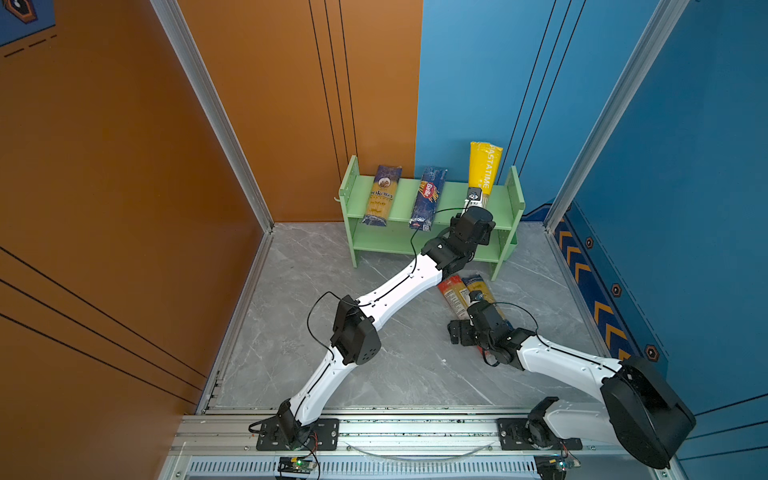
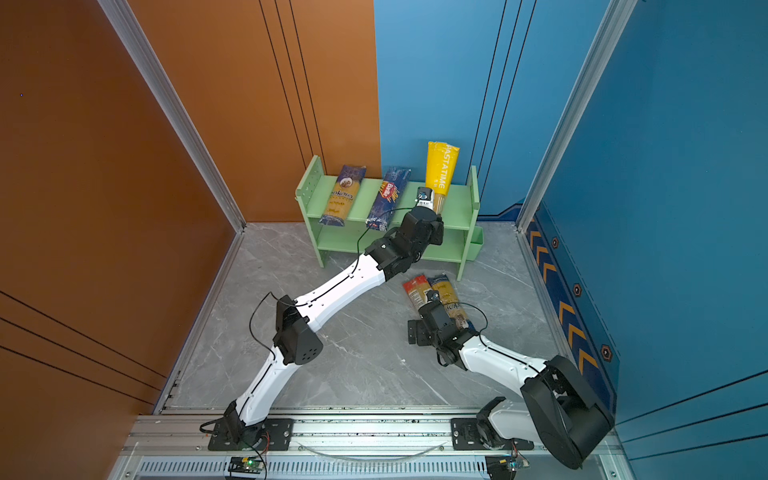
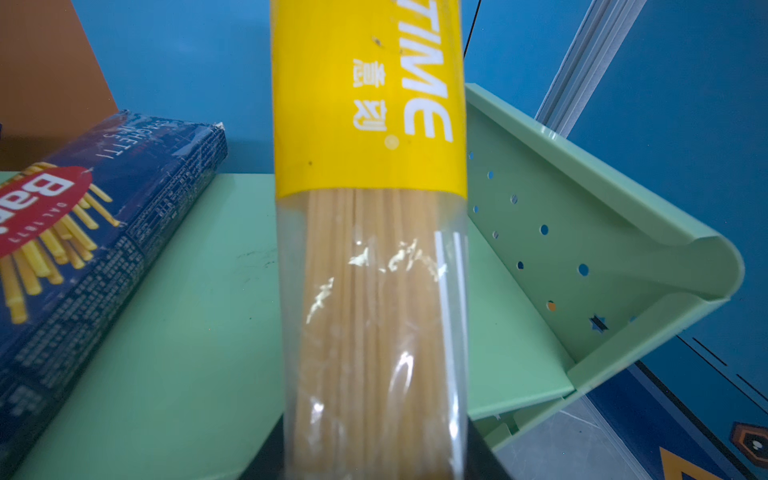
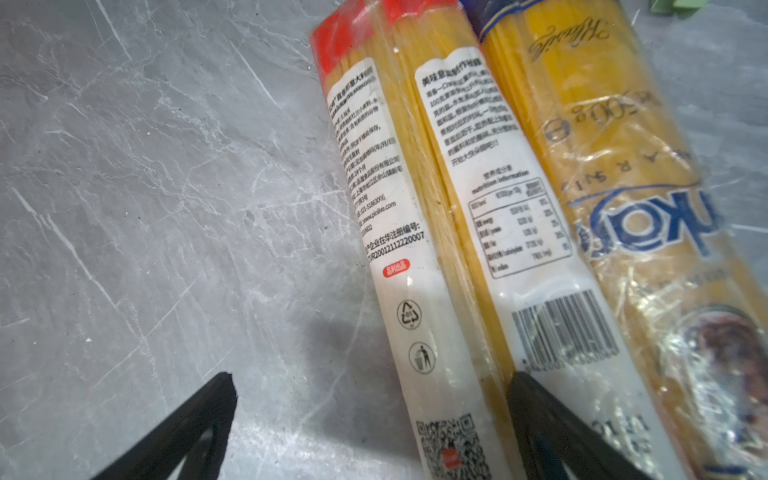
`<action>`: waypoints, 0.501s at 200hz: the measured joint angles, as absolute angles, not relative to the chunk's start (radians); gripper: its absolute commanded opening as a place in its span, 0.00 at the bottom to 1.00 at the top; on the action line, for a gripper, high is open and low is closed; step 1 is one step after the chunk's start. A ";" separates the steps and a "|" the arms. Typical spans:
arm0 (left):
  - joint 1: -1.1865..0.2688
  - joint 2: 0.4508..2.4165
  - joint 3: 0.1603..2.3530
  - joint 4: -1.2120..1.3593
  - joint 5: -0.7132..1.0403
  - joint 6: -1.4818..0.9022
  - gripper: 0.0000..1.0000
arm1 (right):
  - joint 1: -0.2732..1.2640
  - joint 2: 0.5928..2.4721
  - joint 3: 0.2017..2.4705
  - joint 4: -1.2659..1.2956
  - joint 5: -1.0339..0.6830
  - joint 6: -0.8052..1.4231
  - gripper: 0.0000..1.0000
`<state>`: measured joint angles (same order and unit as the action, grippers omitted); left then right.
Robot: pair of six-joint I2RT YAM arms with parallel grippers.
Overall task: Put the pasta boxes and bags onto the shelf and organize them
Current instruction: 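Lower the Pastatime bag onto the top tier with the left gripper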
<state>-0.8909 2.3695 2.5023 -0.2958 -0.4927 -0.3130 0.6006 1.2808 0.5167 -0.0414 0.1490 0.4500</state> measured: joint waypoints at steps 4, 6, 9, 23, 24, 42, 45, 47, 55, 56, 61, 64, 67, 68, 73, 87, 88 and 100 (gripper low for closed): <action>-0.891 2.370 2.502 -0.296 -0.493 -0.314 0.35 | 0.601 1.281 0.517 -0.042 0.149 0.450 1.00; -0.891 2.370 2.502 -0.296 -0.493 -0.314 0.35 | 0.601 1.281 0.517 -0.042 0.149 0.450 1.00; -0.891 2.370 2.502 -0.296 -0.493 -0.315 0.35 | 0.601 1.280 0.517 -0.042 0.149 0.450 1.00; -0.891 2.370 2.502 -0.296 -0.493 -0.315 0.39 | 0.601 1.280 0.517 -0.042 0.149 0.450 1.00; -0.891 2.370 2.502 -0.296 -0.493 -0.315 0.39 | 0.601 1.280 0.517 -0.042 0.149 0.450 1.00; -0.891 2.370 2.502 -0.296 -0.493 -0.315 0.37 | 0.601 1.279 0.517 -0.043 0.149 0.450 1.00; -0.891 2.370 2.502 -0.296 -0.493 -0.315 0.37 | 0.601 1.278 0.517 -0.043 0.149 0.450 1.00; -0.891 2.370 2.502 -0.296 -0.493 -0.315 0.37 | 0.601 1.278 0.517 -0.043 0.149 0.450 1.00; -0.891 2.370 2.502 -0.296 -0.492 -0.315 0.37 | 0.601 1.278 0.517 -0.043 0.149 0.450 1.00; -0.891 2.370 2.502 -0.296 -0.492 -0.315 0.37 | 0.601 1.277 0.517 -0.043 0.149 0.450 1.00; -0.891 2.370 2.502 -0.296 -0.492 -0.315 0.37 | 0.601 1.277 0.517 -0.043 0.149 0.450 1.00; -0.891 2.370 2.502 -0.296 -0.492 -0.315 0.37 | 0.601 1.277 0.517 -0.043 0.149 0.450 1.00; -0.891 2.370 2.502 -0.296 -0.492 -0.315 0.37 | 0.601 1.277 0.517 -0.043 0.149 0.450 1.00; -0.891 2.370 2.502 -0.295 -0.492 -0.315 0.37 | 0.601 1.277 0.517 -0.043 0.149 0.450 1.00; -0.891 2.370 2.502 -0.296 -0.490 -0.315 0.37 | 0.601 1.277 0.517 -0.043 0.149 0.450 1.00; -0.891 2.370 2.502 -0.295 -0.487 -0.315 0.38 | 0.601 1.276 0.517 -0.044 0.149 0.450 1.00; -0.891 2.370 2.502 -0.295 -0.487 -0.315 0.38 | 0.601 1.276 0.517 -0.044 0.149 0.450 1.00; -0.890 2.370 2.502 -0.295 -0.485 -0.314 0.39 | 0.601 1.274 0.517 -0.044 0.148 0.450 1.00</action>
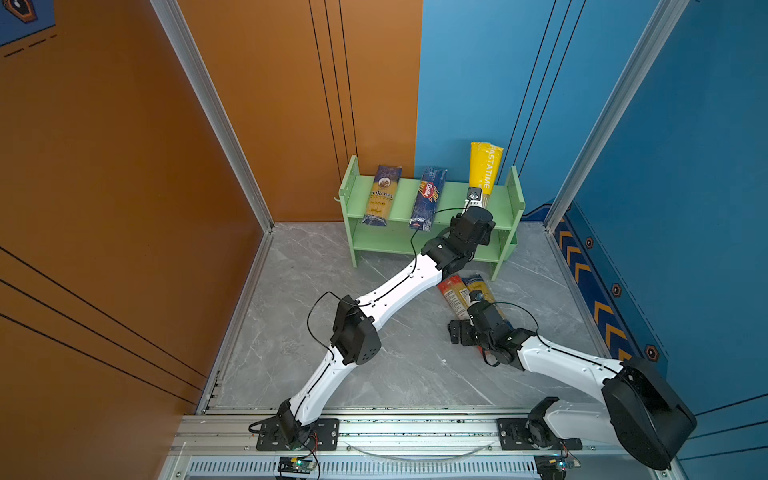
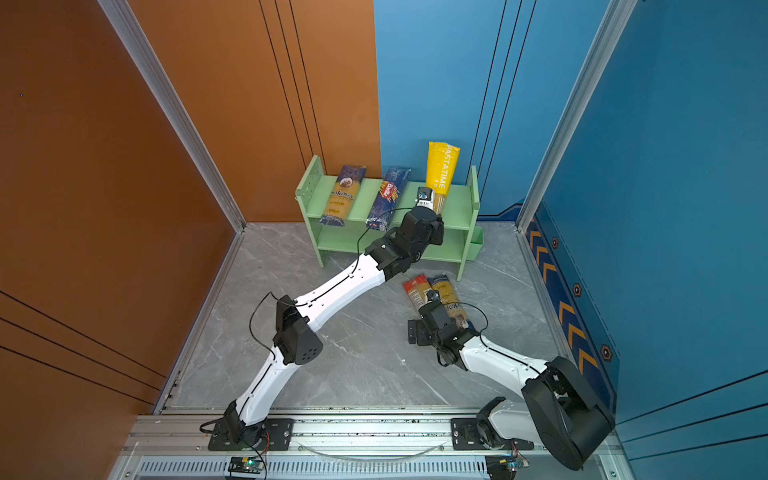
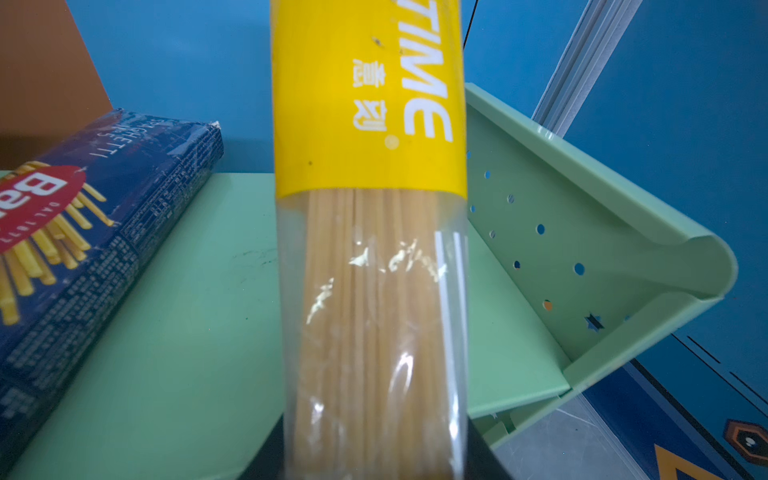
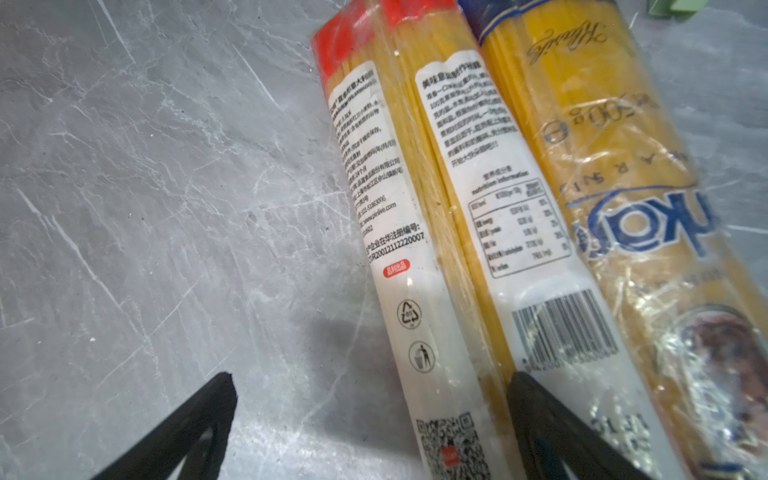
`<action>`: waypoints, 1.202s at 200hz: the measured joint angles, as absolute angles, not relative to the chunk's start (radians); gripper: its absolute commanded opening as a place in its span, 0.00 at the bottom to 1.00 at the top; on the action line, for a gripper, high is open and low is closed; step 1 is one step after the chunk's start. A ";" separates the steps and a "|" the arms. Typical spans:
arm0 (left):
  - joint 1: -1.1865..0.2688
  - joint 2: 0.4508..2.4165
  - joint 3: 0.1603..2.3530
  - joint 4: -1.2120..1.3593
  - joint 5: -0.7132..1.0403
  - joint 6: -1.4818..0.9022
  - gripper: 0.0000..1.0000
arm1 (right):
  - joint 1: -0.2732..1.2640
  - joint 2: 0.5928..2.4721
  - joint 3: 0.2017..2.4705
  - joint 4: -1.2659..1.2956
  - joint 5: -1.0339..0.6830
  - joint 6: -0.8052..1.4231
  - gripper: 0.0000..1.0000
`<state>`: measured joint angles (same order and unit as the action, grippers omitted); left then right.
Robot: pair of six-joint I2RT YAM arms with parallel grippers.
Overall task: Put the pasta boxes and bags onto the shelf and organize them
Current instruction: 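Lower the Pastatime bag onto the top tier with the left gripper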
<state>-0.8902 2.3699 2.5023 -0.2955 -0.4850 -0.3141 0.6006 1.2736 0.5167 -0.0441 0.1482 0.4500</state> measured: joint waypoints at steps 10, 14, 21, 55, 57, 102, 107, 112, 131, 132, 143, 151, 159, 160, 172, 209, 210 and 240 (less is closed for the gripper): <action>-0.890 2.370 2.502 -0.295 -0.485 -0.315 0.40 | 0.601 1.272 0.517 -0.044 0.147 0.450 1.00; -0.890 2.370 2.502 -0.295 -0.485 -0.315 0.40 | 0.601 1.272 0.517 -0.044 0.145 0.450 1.00; -0.890 2.370 2.502 -0.295 -0.485 -0.315 0.41 | 0.601 1.272 0.517 -0.044 0.142 0.450 1.00; -0.890 2.370 2.502 -0.294 -0.485 -0.315 0.43 | 0.601 1.272 0.517 -0.044 0.138 0.450 1.00; -0.890 2.370 2.502 -0.294 -0.485 -0.315 0.43 | 0.601 1.272 0.517 -0.044 0.137 0.450 1.00; -0.890 2.370 2.502 -0.263 -0.485 -0.319 0.43 | 0.601 1.272 0.517 -0.044 0.134 0.450 1.00; -0.890 2.370 2.502 -0.261 -0.481 -0.320 0.43 | 0.601 1.272 0.517 -0.044 0.134 0.450 1.00; -0.889 2.370 2.502 -0.259 -0.477 -0.319 0.43 | 0.601 1.272 0.517 -0.044 0.134 0.450 1.00; -0.888 2.370 2.502 -0.229 -0.475 -0.318 0.46 | 0.601 1.272 0.517 -0.044 0.134 0.450 1.00; -0.888 2.370 2.502 -0.227 -0.475 -0.318 0.46 | 0.601 1.272 0.517 -0.044 0.134 0.450 1.00; -0.888 2.370 2.502 -0.207 -0.474 -0.318 0.47 | 0.601 1.272 0.517 -0.044 0.134 0.450 1.00; -0.888 2.370 2.502 -0.194 -0.474 -0.318 0.47 | 0.601 1.272 0.517 -0.044 0.134 0.450 1.00; -0.888 2.370 2.502 -0.182 -0.474 -0.318 0.47 | 0.601 1.272 0.517 -0.044 0.134 0.450 1.00; -0.888 2.370 2.502 -0.181 -0.474 -0.318 0.47 | 0.601 1.272 0.517 -0.044 0.134 0.450 1.00; -0.888 2.370 2.502 -0.162 -0.474 -0.318 0.47 | 0.601 1.272 0.517 -0.044 0.134 0.450 1.00; -0.888 2.370 2.502 -0.130 -0.474 -0.318 0.48 | 0.601 1.272 0.517 -0.044 0.134 0.450 1.00; -0.888 2.370 2.502 -0.130 -0.474 -0.318 0.48 | 0.601 1.272 0.517 -0.044 0.134 0.450 1.00; -0.888 2.370 2.502 -0.123 -0.474 -0.316 0.50 | 0.601 1.272 0.517 -0.044 0.134 0.450 1.00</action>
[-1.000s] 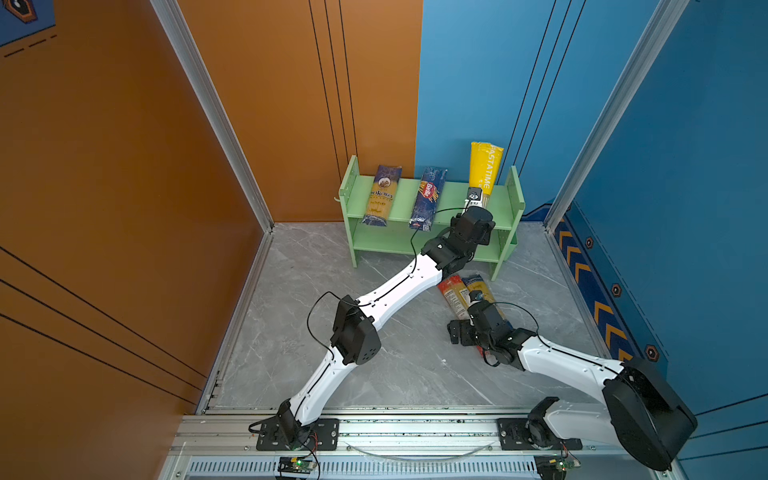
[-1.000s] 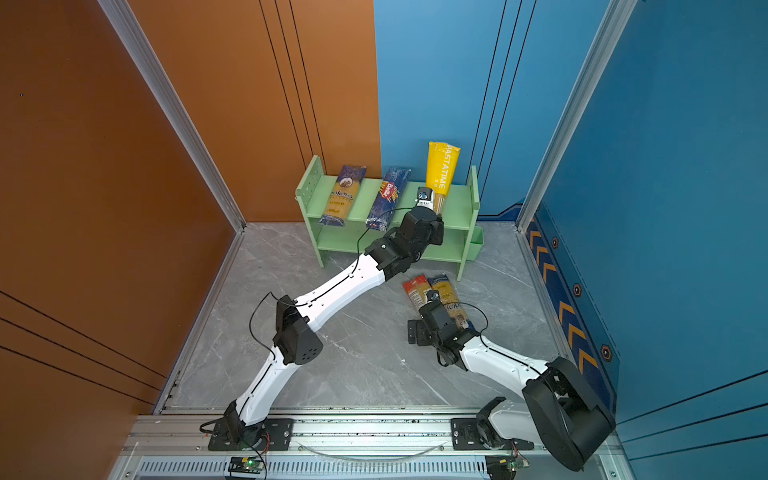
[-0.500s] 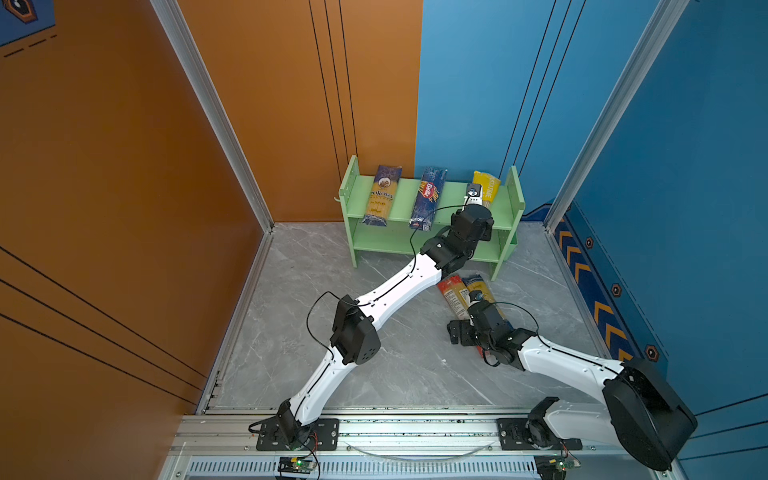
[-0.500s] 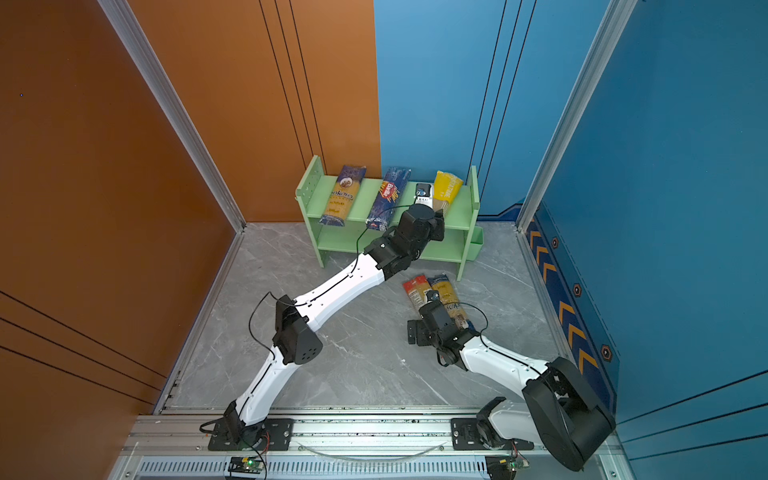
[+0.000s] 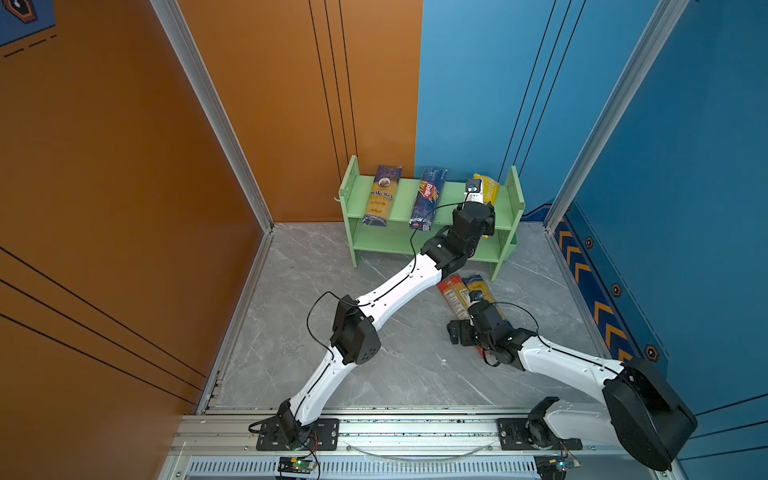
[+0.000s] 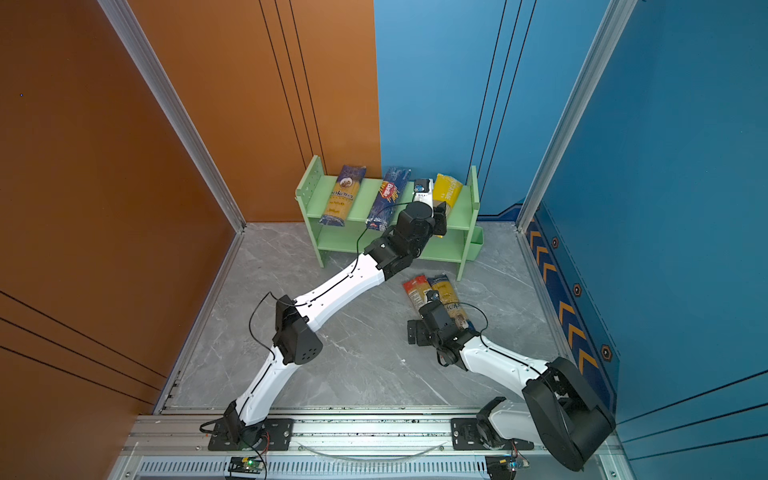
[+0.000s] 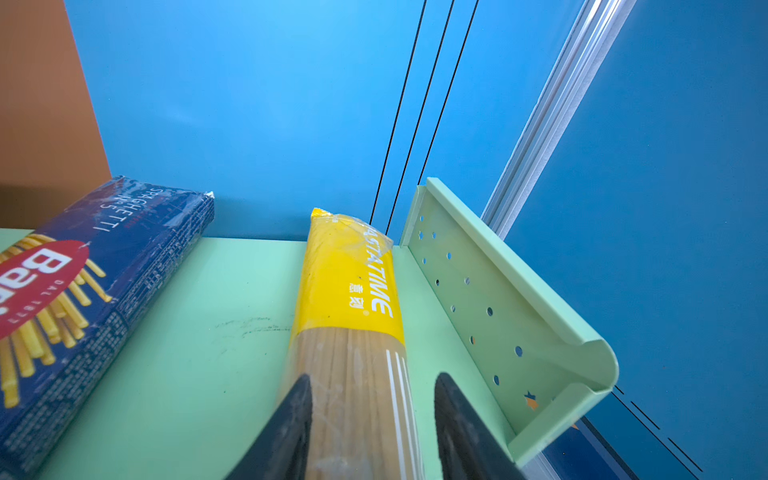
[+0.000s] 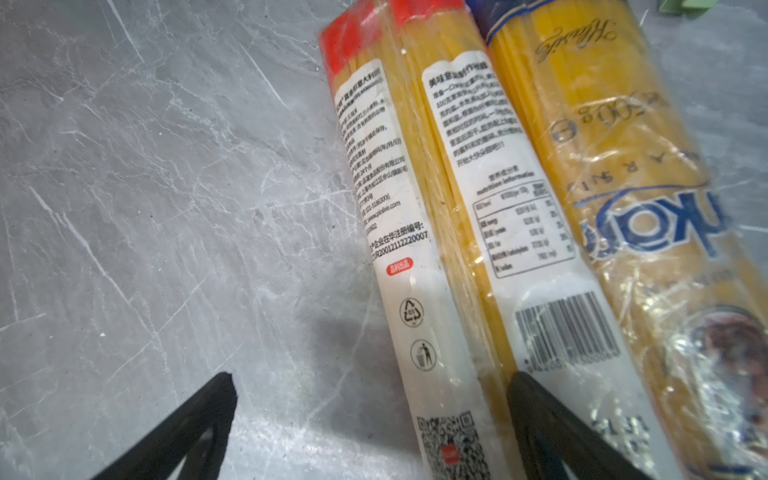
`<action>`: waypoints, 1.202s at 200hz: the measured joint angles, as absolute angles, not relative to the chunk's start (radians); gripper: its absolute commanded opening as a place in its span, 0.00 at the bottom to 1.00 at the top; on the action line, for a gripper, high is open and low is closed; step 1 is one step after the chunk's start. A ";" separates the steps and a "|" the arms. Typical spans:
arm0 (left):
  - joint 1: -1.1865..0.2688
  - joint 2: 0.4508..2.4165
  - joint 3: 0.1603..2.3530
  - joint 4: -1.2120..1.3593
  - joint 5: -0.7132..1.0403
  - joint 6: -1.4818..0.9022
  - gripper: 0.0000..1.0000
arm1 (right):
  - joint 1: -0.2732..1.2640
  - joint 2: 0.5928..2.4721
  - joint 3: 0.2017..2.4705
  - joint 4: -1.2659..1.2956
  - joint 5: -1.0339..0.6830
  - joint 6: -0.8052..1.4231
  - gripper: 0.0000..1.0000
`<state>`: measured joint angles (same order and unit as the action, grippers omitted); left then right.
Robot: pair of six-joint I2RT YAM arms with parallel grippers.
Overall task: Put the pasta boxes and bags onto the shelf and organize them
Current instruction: 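Lower the Pastatime bag onto the top tier with the left gripper, then open the left gripper and withdraw it from the shelf toward the table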
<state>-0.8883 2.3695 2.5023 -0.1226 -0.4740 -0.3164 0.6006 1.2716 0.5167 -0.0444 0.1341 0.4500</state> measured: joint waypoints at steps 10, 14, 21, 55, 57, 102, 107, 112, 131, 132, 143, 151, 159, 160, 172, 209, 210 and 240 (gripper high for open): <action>-0.888 2.370 2.502 -0.123 -0.474 -0.314 0.50 | 0.601 1.271 0.517 -0.044 0.134 0.450 1.00; -0.888 2.370 2.502 -0.123 -0.474 -0.312 0.51 | 0.601 1.271 0.517 -0.044 0.134 0.450 1.00; -0.889 2.369 2.502 -0.123 -0.474 -0.310 0.51 | 0.601 1.270 0.517 -0.045 0.134 0.450 1.00; -0.891 2.331 2.457 -0.122 -0.474 -0.287 0.52 | 0.600 1.246 0.516 -0.055 0.132 0.450 1.00; -0.891 2.327 2.453 -0.123 -0.474 -0.287 0.52 | 0.601 1.244 0.516 -0.057 0.131 0.450 1.00; -0.894 2.217 2.366 -0.119 -0.482 -0.249 0.57 | 0.589 1.168 0.515 -0.082 0.108 0.442 1.00; -0.896 2.203 2.355 -0.117 -0.482 -0.245 0.57 | 0.589 1.158 0.515 -0.086 0.107 0.442 1.00; -0.896 2.189 2.345 -0.116 -0.482 -0.242 0.57 | 0.588 1.146 0.515 -0.092 0.108 0.442 1.00; -0.897 2.137 2.295 -0.101 -0.481 -0.226 0.60 | 0.584 1.101 0.515 -0.115 0.108 0.441 1.00; -0.897 2.133 2.291 -0.099 -0.482 -0.224 0.60 | 0.584 1.099 0.515 -0.117 0.108 0.441 1.00; -0.897 2.100 2.249 -0.089 -0.481 -0.220 0.62 | 0.580 1.071 0.515 -0.131 0.109 0.438 1.00; -0.897 2.076 2.217 -0.082 -0.480 -0.213 0.63 | 0.571 1.051 0.515 -0.142 0.108 0.435 1.00; -0.897 2.051 2.180 -0.073 -0.478 -0.208 0.63 | 0.555 1.033 0.516 -0.155 0.101 0.434 1.00; -0.897 2.046 2.173 -0.071 -0.478 -0.208 0.63 | 0.553 1.031 0.516 -0.156 0.101 0.434 1.00; -0.897 2.005 2.107 -0.062 -0.477 -0.206 0.65 | 0.517 1.016 0.527 -0.186 0.088 0.428 1.00; -0.895 1.859 1.858 -0.020 -0.466 -0.207 0.74 | 0.405 0.999 0.604 -0.305 0.084 0.411 1.00; -0.895 1.856 1.853 -0.019 -0.466 -0.208 0.75 | 0.403 0.998 0.606 -0.307 0.084 0.410 1.00; -0.890 1.718 1.618 0.039 -0.459 -0.207 0.94 | 0.324 0.992 0.658 -0.390 0.136 0.424 1.00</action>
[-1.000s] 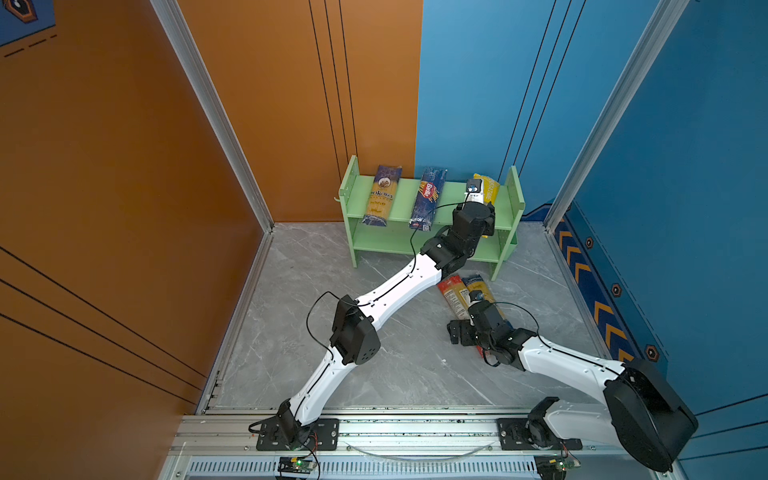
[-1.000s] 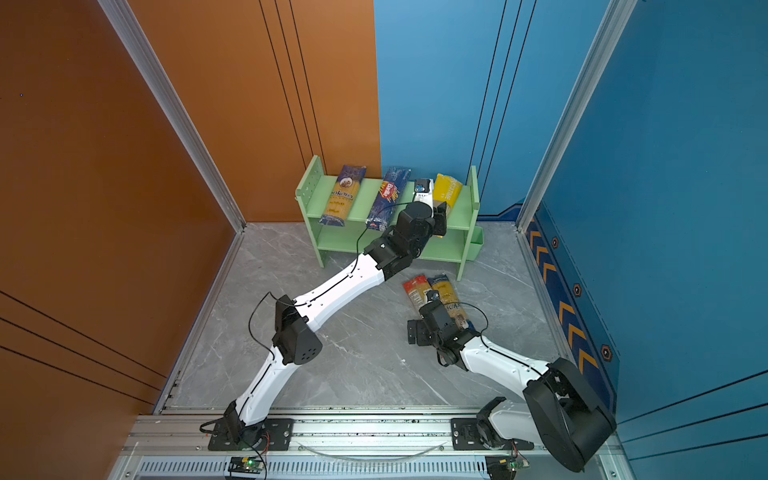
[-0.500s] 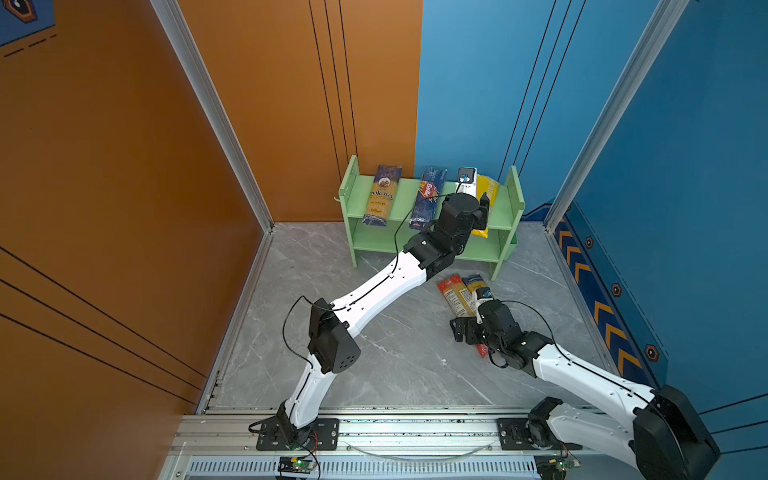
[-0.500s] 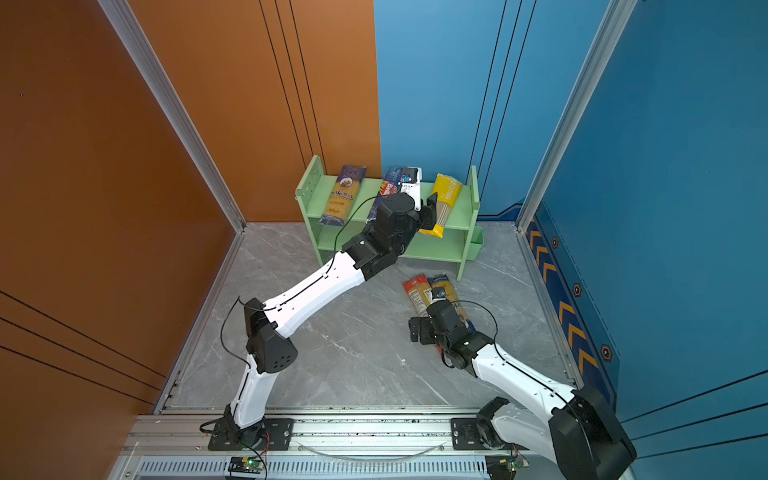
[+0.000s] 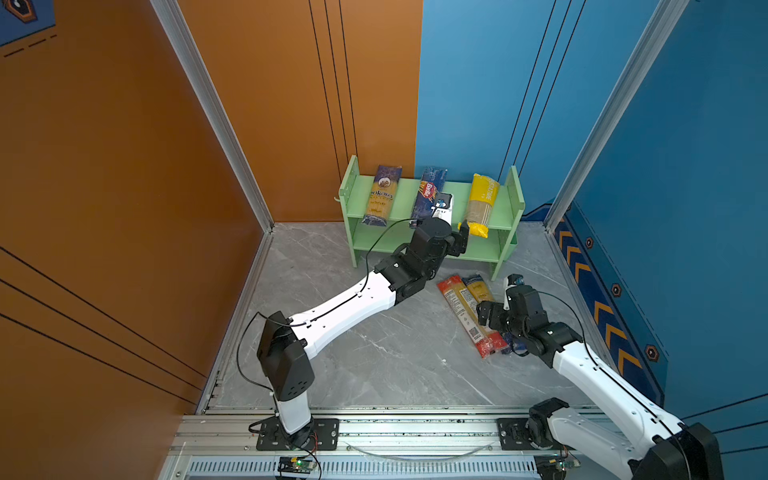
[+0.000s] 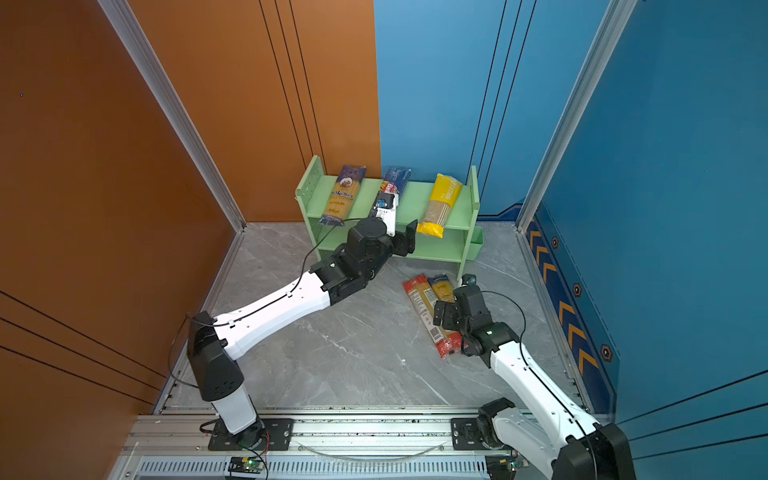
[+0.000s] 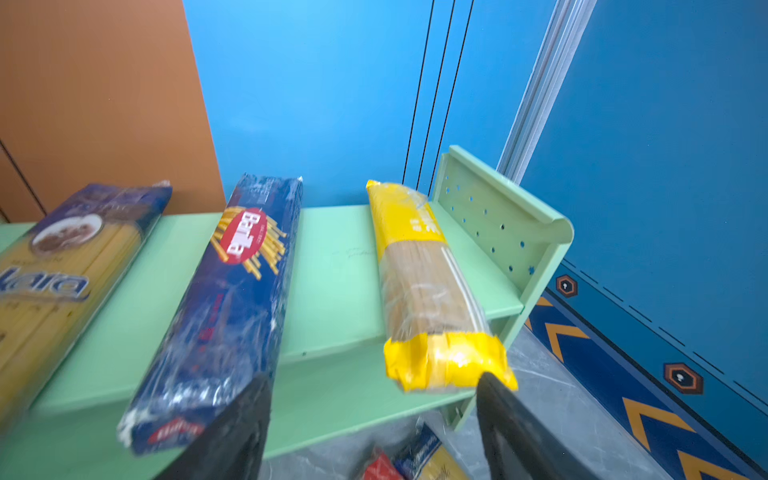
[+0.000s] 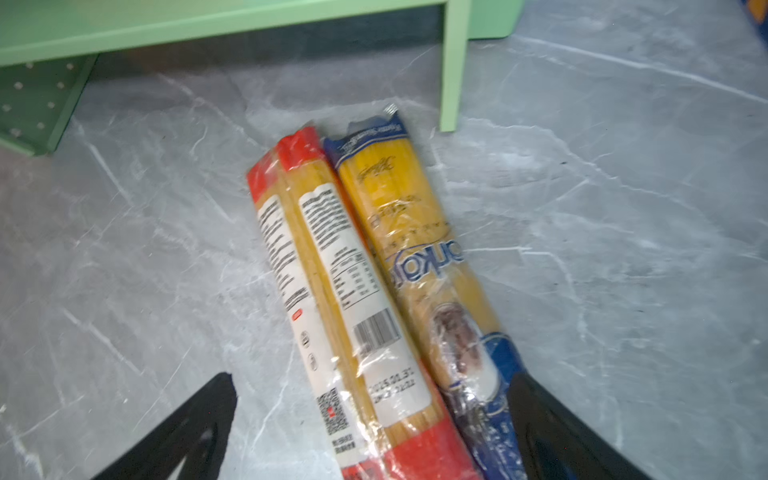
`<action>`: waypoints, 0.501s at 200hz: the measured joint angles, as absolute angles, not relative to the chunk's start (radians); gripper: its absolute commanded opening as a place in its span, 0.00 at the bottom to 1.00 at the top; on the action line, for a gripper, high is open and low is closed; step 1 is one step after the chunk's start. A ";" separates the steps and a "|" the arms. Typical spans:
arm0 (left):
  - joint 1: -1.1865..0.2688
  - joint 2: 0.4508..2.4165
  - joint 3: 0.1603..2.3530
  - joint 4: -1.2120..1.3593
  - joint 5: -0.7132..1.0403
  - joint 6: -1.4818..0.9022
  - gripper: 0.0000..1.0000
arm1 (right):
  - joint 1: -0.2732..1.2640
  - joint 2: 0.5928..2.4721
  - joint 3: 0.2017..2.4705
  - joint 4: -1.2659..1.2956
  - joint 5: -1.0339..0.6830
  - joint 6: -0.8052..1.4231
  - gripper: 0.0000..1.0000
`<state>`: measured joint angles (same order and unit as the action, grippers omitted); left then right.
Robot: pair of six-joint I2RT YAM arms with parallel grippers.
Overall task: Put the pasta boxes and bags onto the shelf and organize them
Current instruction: 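Open the left gripper and withdraw it from the shelf toward the table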
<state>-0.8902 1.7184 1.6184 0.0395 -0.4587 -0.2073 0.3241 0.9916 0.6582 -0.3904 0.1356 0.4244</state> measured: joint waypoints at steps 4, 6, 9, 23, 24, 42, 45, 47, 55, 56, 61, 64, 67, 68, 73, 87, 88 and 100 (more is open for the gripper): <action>-0.890 1.701 1.586 0.053 -0.460 -0.219 0.96 | 0.315 0.992 0.662 -0.400 0.142 0.429 1.00; -0.890 1.691 1.571 0.056 -0.458 -0.212 0.97 | 0.310 0.992 0.663 -0.404 0.147 0.431 1.00; -0.890 1.680 1.549 0.066 -0.459 -0.220 0.99 | 0.305 0.992 0.664 -0.410 0.154 0.435 1.00; -0.890 1.628 1.454 0.094 -0.459 -0.230 0.98 | 0.284 0.993 0.664 -0.434 0.174 0.454 1.00; -0.890 1.626 1.450 0.095 -0.459 -0.231 0.98 | 0.284 0.993 0.664 -0.435 0.175 0.455 1.00; -0.888 1.573 1.344 0.116 -0.459 -0.241 0.98 | 0.268 1.008 0.664 -0.458 0.201 0.474 1.00; -0.888 1.567 1.329 0.117 -0.459 -0.242 0.98 | 0.267 1.012 0.665 -0.462 0.206 0.477 1.00; -0.888 1.560 1.317 0.118 -0.459 -0.244 0.98 | 0.266 1.018 0.665 -0.463 0.209 0.479 1.00; -0.886 1.542 1.274 0.124 -0.459 -0.252 0.98 | 0.264 1.037 0.665 -0.471 0.219 0.486 1.00; -0.886 1.541 1.270 0.124 -0.459 -0.252 0.98 | 0.263 1.039 0.665 -0.471 0.219 0.487 1.00; -0.884 1.528 1.240 0.126 -0.459 -0.255 0.98 | 0.262 1.054 0.666 -0.476 0.226 0.492 1.00; -0.883 1.522 1.227 0.126 -0.459 -0.260 0.98 | 0.261 1.063 0.667 -0.478 0.230 0.494 1.00; -0.883 1.515 1.211 0.127 -0.460 -0.261 0.98 | 0.261 1.074 0.667 -0.479 0.235 0.496 1.00; -0.882 1.512 1.204 0.129 -0.460 -0.263 0.98 | 0.261 1.076 0.667 -0.480 0.236 0.496 1.00; -0.880 1.502 1.179 0.128 -0.462 -0.268 0.98 | 0.259 1.093 0.668 -0.483 0.242 0.500 1.00; -0.873 1.471 1.104 0.132 -0.463 -0.290 0.98 | 0.253 1.143 0.676 -0.492 0.259 0.504 1.00; -0.873 1.470 1.101 0.132 -0.463 -0.290 0.98 | 0.253 1.146 0.677 -0.492 0.260 0.504 1.00; -0.867 1.450 1.039 0.136 -0.463 -0.315 0.98 | 0.248 1.188 0.690 -0.498 0.272 0.506 1.00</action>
<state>-0.8669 1.4502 1.0393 0.1356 -0.4633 -0.3145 0.2481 1.1881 0.6895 -0.4984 0.2718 0.5064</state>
